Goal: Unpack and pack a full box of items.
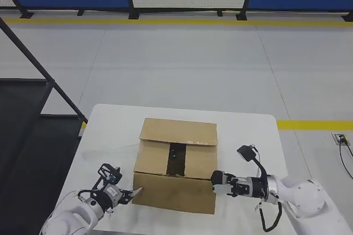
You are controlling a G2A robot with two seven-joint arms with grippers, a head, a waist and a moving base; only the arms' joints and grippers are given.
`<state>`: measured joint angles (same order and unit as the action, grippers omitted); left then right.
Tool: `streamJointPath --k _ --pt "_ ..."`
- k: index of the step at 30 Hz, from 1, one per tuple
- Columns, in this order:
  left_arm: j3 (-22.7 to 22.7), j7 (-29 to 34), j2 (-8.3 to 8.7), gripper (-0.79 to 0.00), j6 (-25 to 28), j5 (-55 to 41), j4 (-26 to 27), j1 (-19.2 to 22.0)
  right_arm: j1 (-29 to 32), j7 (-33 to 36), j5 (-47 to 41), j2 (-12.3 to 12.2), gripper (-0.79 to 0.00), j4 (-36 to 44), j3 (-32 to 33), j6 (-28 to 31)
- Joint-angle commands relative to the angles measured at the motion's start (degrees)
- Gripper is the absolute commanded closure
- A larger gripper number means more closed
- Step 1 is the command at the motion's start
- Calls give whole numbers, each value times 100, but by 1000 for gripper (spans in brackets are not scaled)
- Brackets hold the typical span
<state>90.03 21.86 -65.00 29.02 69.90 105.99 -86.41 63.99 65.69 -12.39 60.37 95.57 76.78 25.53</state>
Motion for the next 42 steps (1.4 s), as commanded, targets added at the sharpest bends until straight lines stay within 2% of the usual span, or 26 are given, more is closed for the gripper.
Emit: streamJointPath --k 1,6,9,12,16,21,25,30,36,40,42 --pt "3 -3 0 -785 -3 -1 2 -2 0 -8 -4 0 -785 0 0 13" --pt "3 -3 0 -785 -3 -1 2 -2 32 -103 -96 4 -785 -3 8 -35" --pt "3 -3 0 -785 -3 -1 2 -2 16 -424 -799 31 -785 -264 -1 -552" --pt "-36 -90 5 -785 -78 156 60 -35 -319 -820 -1316 107 -785 -686 -227 -1206" --pt "-152 -181 11 -785 -95 395 111 -93 -867 -881 -1823 210 -785 -1394 -535 -1543" --pt "-326 -236 3 -785 -185 450 80 -76 -1447 -931 -1927 312 -785 -2132 -861 -1935" --pt "-480 -210 -3 -785 -196 480 59 -22 -1813 -1074 -1958 406 -785 -2582 -1107 -2043" --pt "-575 -207 0 -785 -201 522 48 18 -2154 -1329 -2008 520 -785 -2902 -1314 -1890" --pt "-598 -217 8 -785 -218 491 29 22 -2378 -2258 -1724 617 -785 -2740 -1372 -1462" --pt "-604 -228 13 -785 -232 464 24 18 -2656 -3121 -1004 663 -785 -2588 -1464 -1720" --pt "-595 -230 13 -785 -276 418 10 5 -2710 -3251 -846 672 -785 -2555 -1504 -1821"
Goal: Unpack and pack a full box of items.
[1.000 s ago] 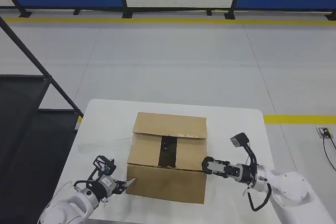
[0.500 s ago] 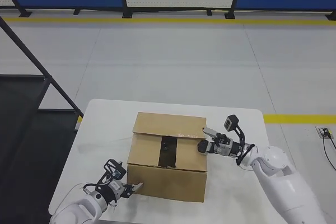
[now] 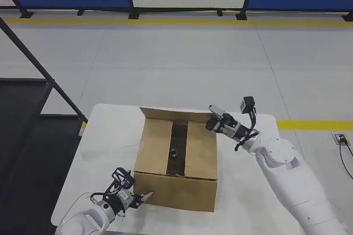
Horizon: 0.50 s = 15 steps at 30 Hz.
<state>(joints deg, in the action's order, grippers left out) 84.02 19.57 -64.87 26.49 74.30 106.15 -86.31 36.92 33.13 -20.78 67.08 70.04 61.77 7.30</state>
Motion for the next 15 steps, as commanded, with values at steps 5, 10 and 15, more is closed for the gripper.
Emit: streamJointPath --k 5,10,15 --pt "6 0 0 -785 -23 -21 -6 -5 -3 5 -7 0 -785 -2 -2 2" --pt "6 0 0 -785 -23 -21 -6 -5 -3 5 -7 0 -785 -2 -2 2" --pt "6 0 0 -785 -23 -21 -6 -5 -154 -382 -168 108 -785 -131 -156 -278"
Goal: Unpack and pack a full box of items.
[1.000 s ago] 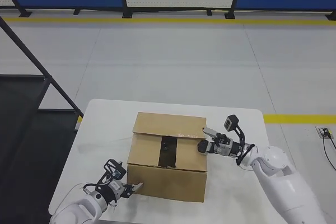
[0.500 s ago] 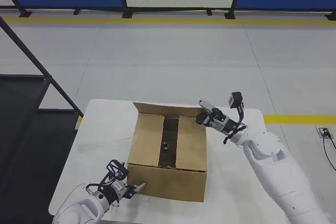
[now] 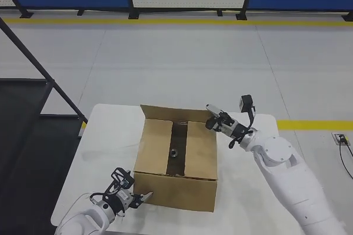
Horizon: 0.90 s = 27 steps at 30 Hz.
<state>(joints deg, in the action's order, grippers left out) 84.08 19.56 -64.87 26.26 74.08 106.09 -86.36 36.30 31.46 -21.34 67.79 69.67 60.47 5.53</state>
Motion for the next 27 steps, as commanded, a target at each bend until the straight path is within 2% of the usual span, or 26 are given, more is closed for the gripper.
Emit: streamJointPath --k 1,3,6,9,17,23,27 --pt "0 0 0 -785 0 0 0 0 -211 -504 -163 94 -785 -225 -97 -223" --pt "0 0 0 -785 0 0 0 0 -519 -1080 -149 232 -785 -487 -333 -515" --pt "0 0 0 -785 0 0 0 0 -990 -1486 -313 443 -785 -1106 -631 -661" --pt "0 0 0 -785 0 0 0 0 -1420 -1577 -362 648 -785 -1710 -939 -789" --pt "0 0 0 -785 0 0 0 0 -2260 -1230 -364 1160 -785 -3350 -1574 -1167" --pt "0 0 0 -785 0 0 0 0 -2604 -657 -232 1456 -785 -4208 -1859 -1125" --pt "0 0 0 -785 0 0 0 0 -2717 -605 -252 1608 -785 -4580 -1893 -1007"
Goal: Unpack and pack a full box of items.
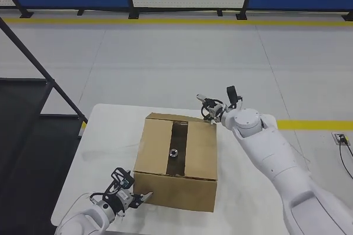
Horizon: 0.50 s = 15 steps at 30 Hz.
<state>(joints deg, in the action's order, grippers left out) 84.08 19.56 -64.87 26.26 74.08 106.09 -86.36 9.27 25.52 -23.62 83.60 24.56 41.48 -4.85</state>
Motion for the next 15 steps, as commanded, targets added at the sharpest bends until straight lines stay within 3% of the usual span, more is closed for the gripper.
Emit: streamJointPath --k 1,8,15 --pt "0 0 0 -785 0 0 0 0 -31 -28 -59 58 -785 -139 22 83" --pt "0 0 0 -785 0 0 0 0 -93 -37 -202 173 -785 -393 176 706" --pt "154 -154 2 -785 -35 -335 55 -41 97 980 -282 107 -785 28 386 2041"
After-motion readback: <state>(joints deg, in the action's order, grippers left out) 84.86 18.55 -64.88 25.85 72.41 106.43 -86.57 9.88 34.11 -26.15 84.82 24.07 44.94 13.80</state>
